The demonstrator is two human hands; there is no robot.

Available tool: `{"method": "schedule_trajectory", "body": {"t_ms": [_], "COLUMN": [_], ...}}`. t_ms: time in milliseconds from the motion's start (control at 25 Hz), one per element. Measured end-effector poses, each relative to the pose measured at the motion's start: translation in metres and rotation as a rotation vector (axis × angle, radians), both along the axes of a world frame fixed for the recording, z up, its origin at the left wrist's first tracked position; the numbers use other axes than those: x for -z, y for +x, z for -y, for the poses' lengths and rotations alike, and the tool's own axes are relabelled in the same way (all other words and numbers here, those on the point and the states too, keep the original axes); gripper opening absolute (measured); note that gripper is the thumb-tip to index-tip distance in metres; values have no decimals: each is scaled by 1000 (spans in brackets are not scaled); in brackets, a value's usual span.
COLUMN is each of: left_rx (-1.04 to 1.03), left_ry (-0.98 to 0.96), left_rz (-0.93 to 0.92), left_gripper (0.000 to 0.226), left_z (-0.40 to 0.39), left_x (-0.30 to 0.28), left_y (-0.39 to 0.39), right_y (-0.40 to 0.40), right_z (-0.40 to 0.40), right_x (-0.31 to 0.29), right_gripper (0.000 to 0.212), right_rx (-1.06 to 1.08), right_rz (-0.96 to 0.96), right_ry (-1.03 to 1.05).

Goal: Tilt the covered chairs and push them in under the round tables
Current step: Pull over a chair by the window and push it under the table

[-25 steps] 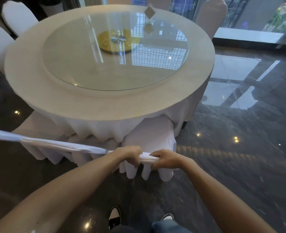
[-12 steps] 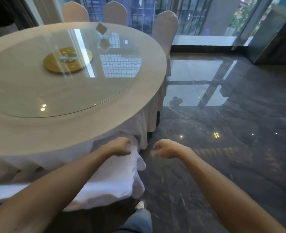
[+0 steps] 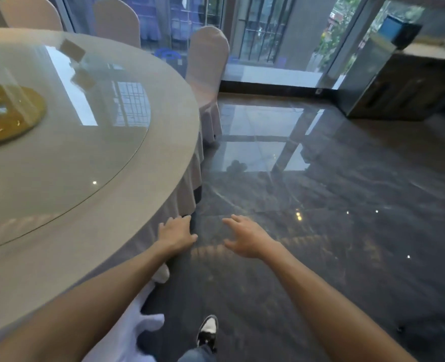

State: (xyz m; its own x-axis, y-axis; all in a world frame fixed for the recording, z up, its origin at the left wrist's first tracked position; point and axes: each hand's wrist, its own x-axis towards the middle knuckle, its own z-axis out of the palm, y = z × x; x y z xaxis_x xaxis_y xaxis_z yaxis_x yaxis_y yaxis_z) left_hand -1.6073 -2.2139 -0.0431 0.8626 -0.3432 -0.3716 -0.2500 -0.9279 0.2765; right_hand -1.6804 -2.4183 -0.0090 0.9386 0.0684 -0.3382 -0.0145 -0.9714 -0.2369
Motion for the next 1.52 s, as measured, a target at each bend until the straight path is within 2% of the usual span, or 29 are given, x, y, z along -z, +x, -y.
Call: {"method": "schedule_trajectory", "body": {"t_ms": [240, 520, 720, 800, 880, 1000, 1160, 1280, 1360, 1520], "left_rx": [-1, -58, -207, -267, -313, -355, -385, -397, -371, -445], "left_ry": [15, 13, -52, -98, -78, -63, -69, -76, -83, -133], "left_rz": [57, 75, 158, 219, 233, 187, 81, -118, -186, -149], "left_gripper": [48, 45, 48, 42, 44, 56, 58, 49, 37, 31], "left_z": [117, 271, 363, 395, 425, 466, 513, 545, 556, 589], "left_x": [-33, -28, -45, -54, -53, -35, -5, 1, -13, -32], "left_y": [144, 325, 451, 501, 555, 647, 781, 889, 940, 1065], "right_y": [144, 344, 488, 551, 616, 717, 853, 963, 1019, 1160], "right_z": [129, 290, 389, 420, 445, 477, 522, 558, 573, 604], "right_x": [-26, -13, -21, -24, -25, -17, 3, 8, 0, -10], "right_gripper": [69, 68, 73, 75, 76, 73, 67, 67, 64, 57], "right_rx": [-44, -144, -206, -221, -239, -287, -332, -390, -402, -451], "right_rz": [20, 72, 74, 89, 103, 92, 2, -219, -311, -349], "right_ry": [-22, -22, -2, 19, 28, 30, -16, -107, -136, -126]}}
